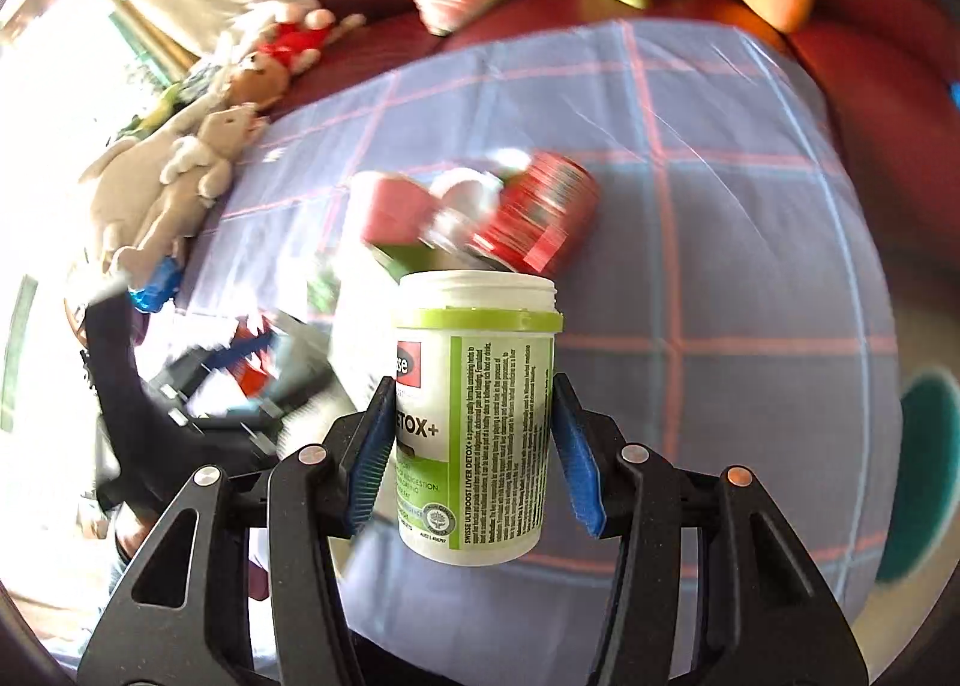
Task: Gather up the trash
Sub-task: 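Grasp the bread box with the left gripper while the right holds the Swisse bottle, then carry the bread box and Swisse bottle to the teal bin and release both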
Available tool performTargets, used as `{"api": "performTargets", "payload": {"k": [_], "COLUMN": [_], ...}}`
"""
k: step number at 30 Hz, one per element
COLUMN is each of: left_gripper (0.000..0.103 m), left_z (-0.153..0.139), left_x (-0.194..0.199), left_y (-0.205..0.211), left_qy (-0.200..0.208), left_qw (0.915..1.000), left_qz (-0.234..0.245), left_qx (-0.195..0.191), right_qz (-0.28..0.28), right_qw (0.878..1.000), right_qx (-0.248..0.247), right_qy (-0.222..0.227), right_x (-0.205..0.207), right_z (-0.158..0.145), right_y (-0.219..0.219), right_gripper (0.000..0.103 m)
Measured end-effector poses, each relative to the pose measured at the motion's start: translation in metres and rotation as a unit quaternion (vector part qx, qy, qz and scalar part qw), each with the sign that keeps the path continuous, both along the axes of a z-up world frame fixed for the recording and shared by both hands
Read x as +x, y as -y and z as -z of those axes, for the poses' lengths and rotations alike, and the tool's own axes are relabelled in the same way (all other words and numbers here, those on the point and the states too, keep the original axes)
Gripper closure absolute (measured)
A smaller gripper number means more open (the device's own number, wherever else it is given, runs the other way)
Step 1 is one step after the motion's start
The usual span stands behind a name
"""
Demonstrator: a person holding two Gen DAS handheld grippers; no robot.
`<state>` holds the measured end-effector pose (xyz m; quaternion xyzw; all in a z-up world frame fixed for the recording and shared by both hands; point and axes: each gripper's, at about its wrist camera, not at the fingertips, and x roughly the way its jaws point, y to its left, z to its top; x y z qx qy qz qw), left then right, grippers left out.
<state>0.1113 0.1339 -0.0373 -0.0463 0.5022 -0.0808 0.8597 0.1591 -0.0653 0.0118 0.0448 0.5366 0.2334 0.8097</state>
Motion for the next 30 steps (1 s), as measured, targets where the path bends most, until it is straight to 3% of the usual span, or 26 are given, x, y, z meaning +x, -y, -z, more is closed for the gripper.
{"api": "performTargets", "payload": {"k": [5,12,19,22,25,30], "left_gripper": [0.012,0.004,0.004,0.004,0.024,0.032], "left_z": [0.008,0.001,0.006,0.013,0.018,0.003], "left_x": [0.004,0.015,0.022,0.032,0.04,0.031], "left_y": [-0.006,0.011,0.036,0.043,0.057,0.089], "left_qy": [-0.009,0.005,-0.016,-0.028,-0.037,-0.006], "left_qw": [0.9999,0.9978,0.9947,0.9907,0.9863,0.9915], "left_qz": [0.005,0.038,0.057,0.056,0.074,0.092], "left_qx": [-0.01,-0.053,-0.084,-0.12,-0.143,-0.093], "right_qz": [-0.016,0.036,0.058,0.059,0.06,0.082], "right_qw": [0.999,0.996,0.994,0.995,0.995,0.993], "right_qx": [-0.044,-0.069,-0.047,-0.037,-0.026,-0.01], "right_qy": [-0.006,-0.042,-0.079,-0.077,-0.082,-0.083], "right_x": [0.013,0.019,0.023,0.024,0.02,0.005], "right_z": [0.013,0.051,0.083,0.085,0.087,0.086], "right_y": [-0.025,0.019,0.047,0.054,0.063,0.096], "right_gripper": [0.054,0.055,0.055,0.055,0.055,0.055]}}
